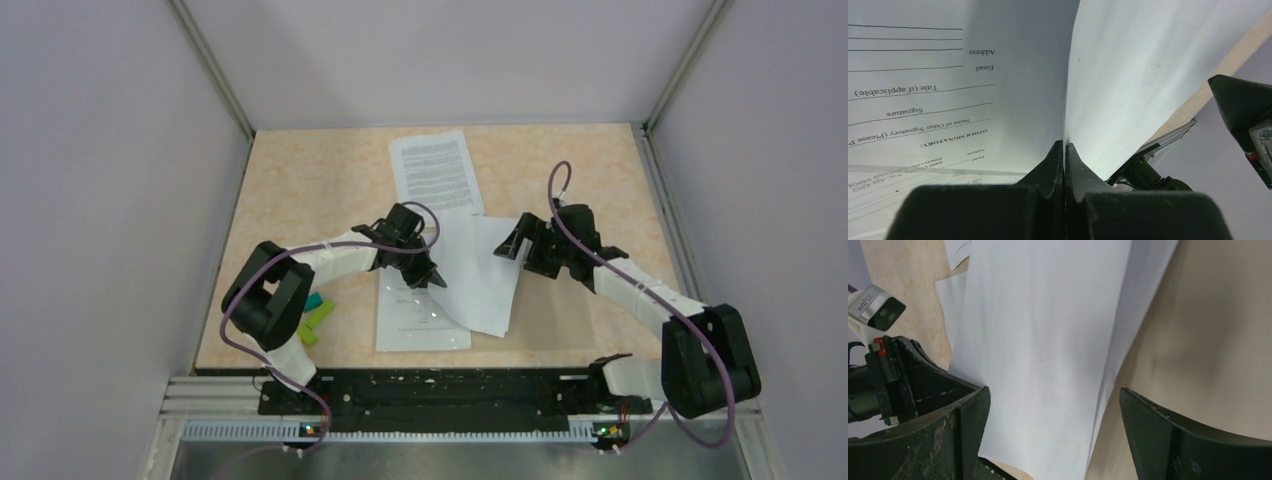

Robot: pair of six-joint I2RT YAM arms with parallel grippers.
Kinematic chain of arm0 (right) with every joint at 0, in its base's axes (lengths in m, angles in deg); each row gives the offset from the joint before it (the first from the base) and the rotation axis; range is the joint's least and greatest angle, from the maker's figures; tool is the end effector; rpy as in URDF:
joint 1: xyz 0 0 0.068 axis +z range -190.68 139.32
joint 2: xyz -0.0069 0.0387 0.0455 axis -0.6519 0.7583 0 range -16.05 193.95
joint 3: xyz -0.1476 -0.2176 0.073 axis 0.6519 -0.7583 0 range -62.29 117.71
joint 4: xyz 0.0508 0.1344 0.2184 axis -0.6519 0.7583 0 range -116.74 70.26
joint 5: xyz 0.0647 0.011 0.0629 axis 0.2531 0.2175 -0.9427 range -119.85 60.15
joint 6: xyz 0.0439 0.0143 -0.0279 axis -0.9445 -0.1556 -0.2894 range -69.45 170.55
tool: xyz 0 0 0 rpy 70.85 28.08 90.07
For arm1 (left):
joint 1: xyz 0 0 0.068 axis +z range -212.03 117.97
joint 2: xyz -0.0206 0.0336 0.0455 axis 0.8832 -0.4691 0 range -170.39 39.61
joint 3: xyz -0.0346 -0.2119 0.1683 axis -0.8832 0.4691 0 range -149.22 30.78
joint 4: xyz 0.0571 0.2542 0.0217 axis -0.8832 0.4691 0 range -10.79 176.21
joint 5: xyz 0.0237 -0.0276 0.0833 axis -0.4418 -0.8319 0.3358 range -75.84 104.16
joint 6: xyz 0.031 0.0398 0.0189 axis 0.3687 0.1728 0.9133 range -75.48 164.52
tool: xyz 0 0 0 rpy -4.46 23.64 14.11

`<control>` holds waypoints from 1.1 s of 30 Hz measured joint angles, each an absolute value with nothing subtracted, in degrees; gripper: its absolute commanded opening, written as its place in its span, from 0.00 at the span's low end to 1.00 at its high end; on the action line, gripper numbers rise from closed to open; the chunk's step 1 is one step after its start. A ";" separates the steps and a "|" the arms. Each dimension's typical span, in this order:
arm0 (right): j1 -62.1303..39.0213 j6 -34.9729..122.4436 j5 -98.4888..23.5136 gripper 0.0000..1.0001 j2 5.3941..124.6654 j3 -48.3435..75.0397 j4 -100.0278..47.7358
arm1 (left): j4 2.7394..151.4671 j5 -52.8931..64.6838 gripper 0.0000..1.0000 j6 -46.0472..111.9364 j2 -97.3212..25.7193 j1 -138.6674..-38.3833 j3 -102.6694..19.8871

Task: Put the files into the folder

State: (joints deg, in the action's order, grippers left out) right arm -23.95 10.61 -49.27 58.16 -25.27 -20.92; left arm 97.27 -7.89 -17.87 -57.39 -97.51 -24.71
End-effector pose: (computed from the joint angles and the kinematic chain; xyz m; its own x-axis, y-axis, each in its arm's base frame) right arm 0.2439 0.0857 0.1939 -0.8247 0.3843 -0.4149 0.0327 0.7649 0.6433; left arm 0.2606 -0.2022 0.1659 -0.9393 -0.3390 0.0521 -0.3011 0.7422 -0.5988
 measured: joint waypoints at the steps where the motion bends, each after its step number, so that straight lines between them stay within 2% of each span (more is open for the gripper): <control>1: -23.97 10.78 -48.00 0.99 56.79 -25.64 -19.89 | 97.34 -7.65 0.00 -17.63 -57.39 -97.47 -24.71; 8: -23.97 10.72 -42.88 0.99 45.90 -28.77 -16.28 | 97.49 -7.19 0.00 -16.55 -57.41 -97.45 -24.71; 12: -23.97 9.08 -43.98 0.99 46.47 -32.48 -18.32 | 97.49 -7.19 0.00 -16.14 -57.41 -97.47 -24.71; 16: -23.97 7.13 -45.88 0.94 49.66 -35.15 -20.79 | 97.51 -7.21 0.00 -15.55 -57.41 -97.60 -24.71; 22: -23.91 3.98 -48.68 0.79 53.84 -36.16 -29.20 | 97.49 -7.65 0.00 -14.81 -57.41 -97.93 -24.71; 27: -23.80 2.26 -49.42 0.69 58.19 -36.16 -34.60 | 97.47 -8.63 0.00 -13.76 -57.41 -98.23 -24.71; 33: -23.80 0.79 -49.18 0.50 59.34 -36.16 -37.53 | 97.42 -9.66 0.00 -12.86 -57.43 -98.25 -24.71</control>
State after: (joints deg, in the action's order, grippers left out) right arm -23.80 0.79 -49.18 59.34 -36.16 -37.53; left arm 97.42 -9.66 -12.86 -57.43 -98.25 -24.71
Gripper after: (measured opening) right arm 0.595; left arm 0.010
